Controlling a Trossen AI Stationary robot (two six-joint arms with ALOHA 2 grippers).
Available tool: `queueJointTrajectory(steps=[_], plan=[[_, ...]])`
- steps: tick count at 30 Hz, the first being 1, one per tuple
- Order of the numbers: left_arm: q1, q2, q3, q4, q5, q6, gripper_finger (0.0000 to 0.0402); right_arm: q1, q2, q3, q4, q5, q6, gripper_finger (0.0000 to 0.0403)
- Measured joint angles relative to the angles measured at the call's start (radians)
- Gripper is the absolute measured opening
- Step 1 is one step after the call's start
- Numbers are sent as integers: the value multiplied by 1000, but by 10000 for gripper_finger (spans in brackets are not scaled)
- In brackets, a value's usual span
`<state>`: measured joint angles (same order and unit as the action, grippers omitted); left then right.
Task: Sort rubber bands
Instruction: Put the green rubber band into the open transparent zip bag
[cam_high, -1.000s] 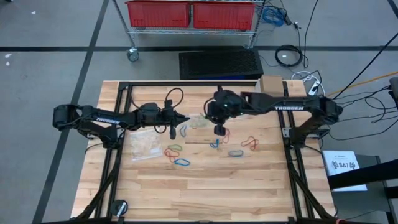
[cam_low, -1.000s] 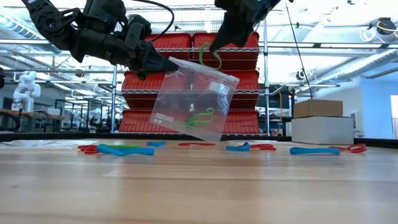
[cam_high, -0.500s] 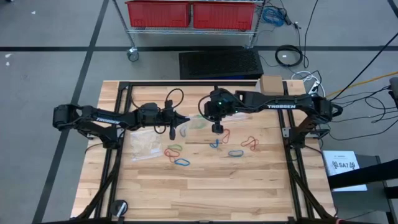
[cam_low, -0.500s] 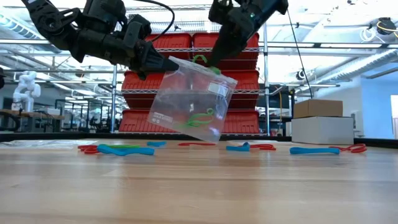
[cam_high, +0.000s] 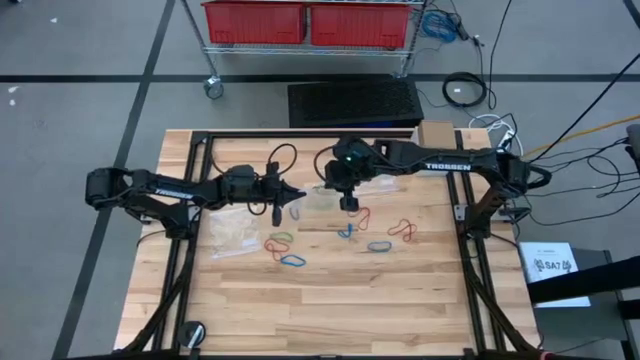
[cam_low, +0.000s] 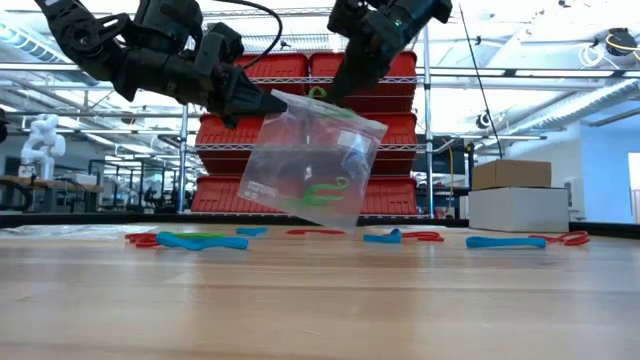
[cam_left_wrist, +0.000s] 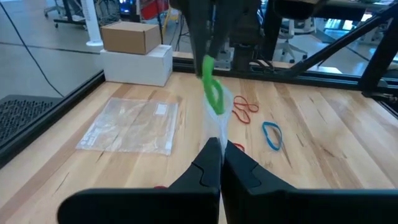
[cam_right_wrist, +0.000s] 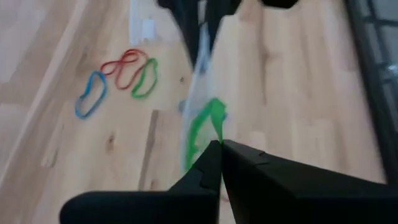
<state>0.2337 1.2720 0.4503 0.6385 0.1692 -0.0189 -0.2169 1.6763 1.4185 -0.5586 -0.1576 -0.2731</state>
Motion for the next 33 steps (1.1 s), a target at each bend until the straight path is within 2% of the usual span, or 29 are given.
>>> queueJointTrajectory(steps=[16, 22, 29, 33], plan=[[0, 0, 0, 5, 0, -1, 0, 11, 22, 0, 10, -23, 88, 5], [0, 0, 0, 5, 0, -1, 0, 19, 22, 0, 9, 21, 141, 77], [-21, 0, 0, 8, 0, 26, 0, 41, -8, 0, 16, 27, 228, 187], [-36, 0, 0, 7, -2, 52, 0, 90, -38, 0, 18, 9, 287, 228]])
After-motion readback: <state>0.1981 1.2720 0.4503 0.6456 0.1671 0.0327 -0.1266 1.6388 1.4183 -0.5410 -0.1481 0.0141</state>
